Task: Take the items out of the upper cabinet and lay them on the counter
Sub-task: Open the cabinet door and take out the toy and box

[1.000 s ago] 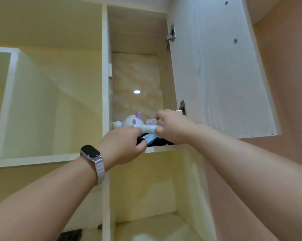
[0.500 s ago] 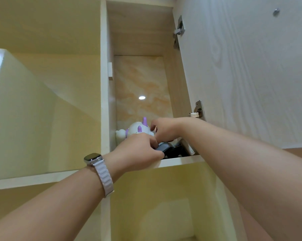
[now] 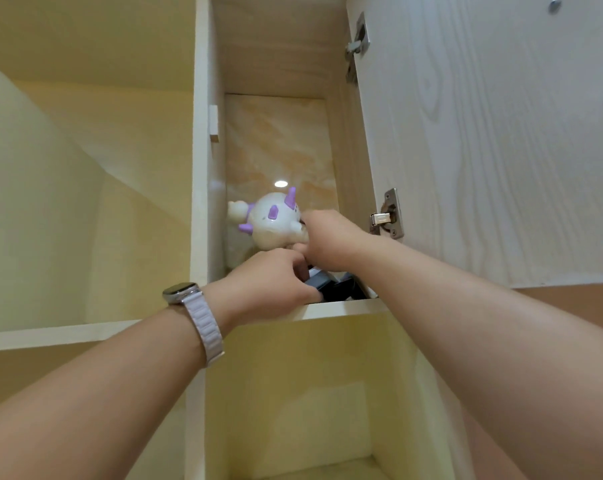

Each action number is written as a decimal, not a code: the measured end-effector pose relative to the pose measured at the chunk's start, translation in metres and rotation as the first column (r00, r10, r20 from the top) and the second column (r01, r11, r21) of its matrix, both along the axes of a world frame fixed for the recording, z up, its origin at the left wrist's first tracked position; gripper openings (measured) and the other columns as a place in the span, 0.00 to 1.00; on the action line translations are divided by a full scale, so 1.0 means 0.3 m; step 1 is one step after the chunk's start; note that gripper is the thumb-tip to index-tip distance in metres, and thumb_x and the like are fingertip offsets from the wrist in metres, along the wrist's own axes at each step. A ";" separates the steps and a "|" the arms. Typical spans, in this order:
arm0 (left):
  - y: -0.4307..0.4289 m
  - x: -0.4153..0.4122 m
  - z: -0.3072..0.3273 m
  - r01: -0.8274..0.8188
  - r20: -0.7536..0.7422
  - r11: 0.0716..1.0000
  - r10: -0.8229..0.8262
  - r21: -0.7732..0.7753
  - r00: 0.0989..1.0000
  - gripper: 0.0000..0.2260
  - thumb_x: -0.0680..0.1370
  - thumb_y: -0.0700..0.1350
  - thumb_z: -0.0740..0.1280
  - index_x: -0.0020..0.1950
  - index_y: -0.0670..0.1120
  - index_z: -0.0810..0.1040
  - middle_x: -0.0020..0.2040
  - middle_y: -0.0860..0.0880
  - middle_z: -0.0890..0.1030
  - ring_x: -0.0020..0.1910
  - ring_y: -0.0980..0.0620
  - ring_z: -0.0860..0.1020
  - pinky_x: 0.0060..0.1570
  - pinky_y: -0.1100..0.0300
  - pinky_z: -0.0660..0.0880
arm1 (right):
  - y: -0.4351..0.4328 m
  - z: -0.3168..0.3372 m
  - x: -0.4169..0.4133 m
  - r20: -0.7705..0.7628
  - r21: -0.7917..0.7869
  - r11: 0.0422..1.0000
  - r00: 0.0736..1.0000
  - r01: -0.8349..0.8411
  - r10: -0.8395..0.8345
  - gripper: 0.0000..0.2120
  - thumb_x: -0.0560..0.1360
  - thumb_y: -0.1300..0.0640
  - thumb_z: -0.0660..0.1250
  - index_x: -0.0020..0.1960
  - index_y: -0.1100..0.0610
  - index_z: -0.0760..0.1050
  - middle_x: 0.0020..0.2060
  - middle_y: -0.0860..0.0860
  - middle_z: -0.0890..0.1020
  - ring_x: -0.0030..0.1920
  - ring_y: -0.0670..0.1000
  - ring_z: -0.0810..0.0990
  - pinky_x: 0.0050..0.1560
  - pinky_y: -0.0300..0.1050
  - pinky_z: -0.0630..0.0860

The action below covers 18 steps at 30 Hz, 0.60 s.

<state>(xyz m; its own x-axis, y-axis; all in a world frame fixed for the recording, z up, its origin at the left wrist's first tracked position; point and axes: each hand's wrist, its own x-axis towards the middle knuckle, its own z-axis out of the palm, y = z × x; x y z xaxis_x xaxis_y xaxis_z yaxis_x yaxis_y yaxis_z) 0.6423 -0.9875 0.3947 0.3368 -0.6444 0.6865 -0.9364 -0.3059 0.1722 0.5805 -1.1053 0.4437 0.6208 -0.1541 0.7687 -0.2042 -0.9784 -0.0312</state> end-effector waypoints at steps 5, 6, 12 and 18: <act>-0.039 0.000 0.023 -0.025 0.023 0.998 0.024 0.051 0.999 0.16 0.69 0.58 0.72 0.54 0.54 0.81 0.47 0.53 0.83 0.46 0.51 0.80 0.46 0.56 0.79 | -0.003 -0.026 -0.068 0.342 0.055 0.968 0.916 -0.244 0.211 0.15 0.69 0.54 0.66 0.55 0.53 0.74 0.48 0.49 0.79 0.50 0.53 0.74 0.41 0.46 0.70; -0.046 -0.005 0.030 -0.056 0.047 0.996 0.053 0.069 0.997 0.16 0.71 0.57 0.72 0.55 0.53 0.81 0.48 0.52 0.83 0.46 0.51 0.80 0.45 0.57 0.78 | 0.003 -0.036 -0.084 0.388 0.062 0.957 0.890 -0.284 0.239 0.14 0.69 0.54 0.66 0.54 0.54 0.73 0.47 0.49 0.79 0.49 0.52 0.74 0.40 0.45 0.68; -0.057 -0.038 0.042 -0.185 0.175 0.980 0.170 0.077 0.970 0.07 0.73 0.54 0.67 0.43 0.52 0.80 0.38 0.51 0.82 0.36 0.49 0.78 0.35 0.58 0.74 | 0.039 -0.116 -0.169 0.560 0.128 0.859 0.751 -0.496 0.350 0.08 0.73 0.56 0.66 0.41 0.47 0.67 0.36 0.44 0.75 0.35 0.43 0.72 0.32 0.36 0.66; -0.032 -0.067 0.017 -0.151 0.236 0.973 0.190 -0.176 0.953 0.12 0.75 0.56 0.62 0.37 0.50 0.72 0.36 0.52 0.79 0.36 0.48 0.77 0.35 0.56 0.74 | 0.062 -0.145 -0.207 0.600 0.245 0.758 0.709 -0.605 0.372 0.12 0.70 0.50 0.69 0.53 0.46 0.75 0.40 0.44 0.83 0.44 0.46 0.82 0.48 0.48 0.80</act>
<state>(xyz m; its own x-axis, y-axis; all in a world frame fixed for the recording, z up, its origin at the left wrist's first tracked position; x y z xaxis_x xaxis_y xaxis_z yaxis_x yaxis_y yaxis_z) 0.6221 -0.9972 0.3999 0.2377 -0.4722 0.8489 -0.8916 -0.4528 -0.0023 0.5184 -1.0866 0.4001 0.2536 -0.2984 0.9201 0.4583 -0.8006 -0.3860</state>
